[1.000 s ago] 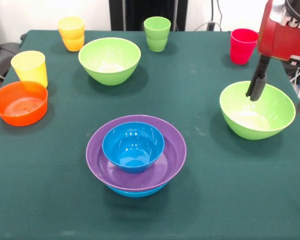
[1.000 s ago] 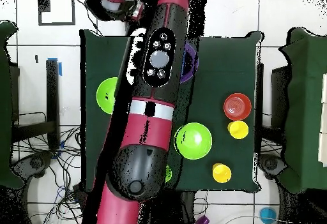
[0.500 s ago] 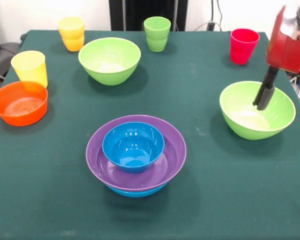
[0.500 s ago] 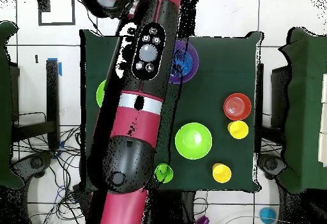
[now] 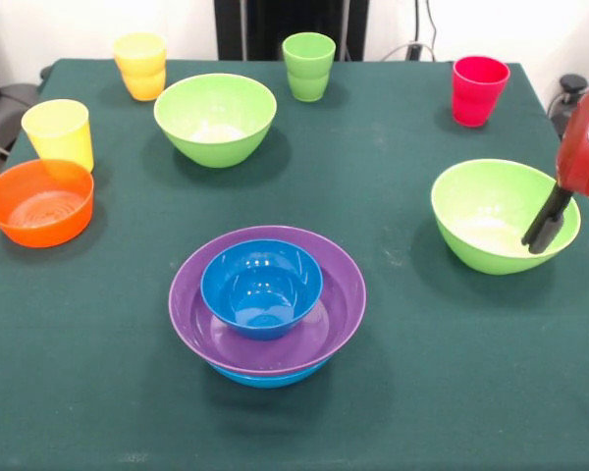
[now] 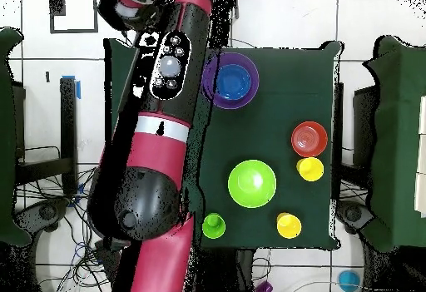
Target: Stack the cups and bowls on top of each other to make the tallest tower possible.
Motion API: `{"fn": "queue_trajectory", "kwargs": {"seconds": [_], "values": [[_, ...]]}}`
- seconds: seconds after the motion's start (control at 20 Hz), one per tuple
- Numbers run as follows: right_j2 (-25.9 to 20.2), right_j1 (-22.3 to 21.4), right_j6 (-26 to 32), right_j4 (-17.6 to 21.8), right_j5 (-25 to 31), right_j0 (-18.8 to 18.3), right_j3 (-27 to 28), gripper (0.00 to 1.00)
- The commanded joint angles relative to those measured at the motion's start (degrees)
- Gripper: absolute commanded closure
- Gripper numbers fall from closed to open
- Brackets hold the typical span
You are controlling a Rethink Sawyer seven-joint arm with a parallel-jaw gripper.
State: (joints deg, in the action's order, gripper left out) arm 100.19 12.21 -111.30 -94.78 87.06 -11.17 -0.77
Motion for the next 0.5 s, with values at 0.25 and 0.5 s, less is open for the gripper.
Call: {"fn": "queue_trajectory", "kwargs": {"seconds": [0.25, 0.5], "values": [[11.33, 1.12, -10.1, -5.71, 5.39, 0.68, -1.59, 0.0], [6.65, 2.31, -10.83, -1.07, 5.29, 3.05, -3.97, 0.0]]}}
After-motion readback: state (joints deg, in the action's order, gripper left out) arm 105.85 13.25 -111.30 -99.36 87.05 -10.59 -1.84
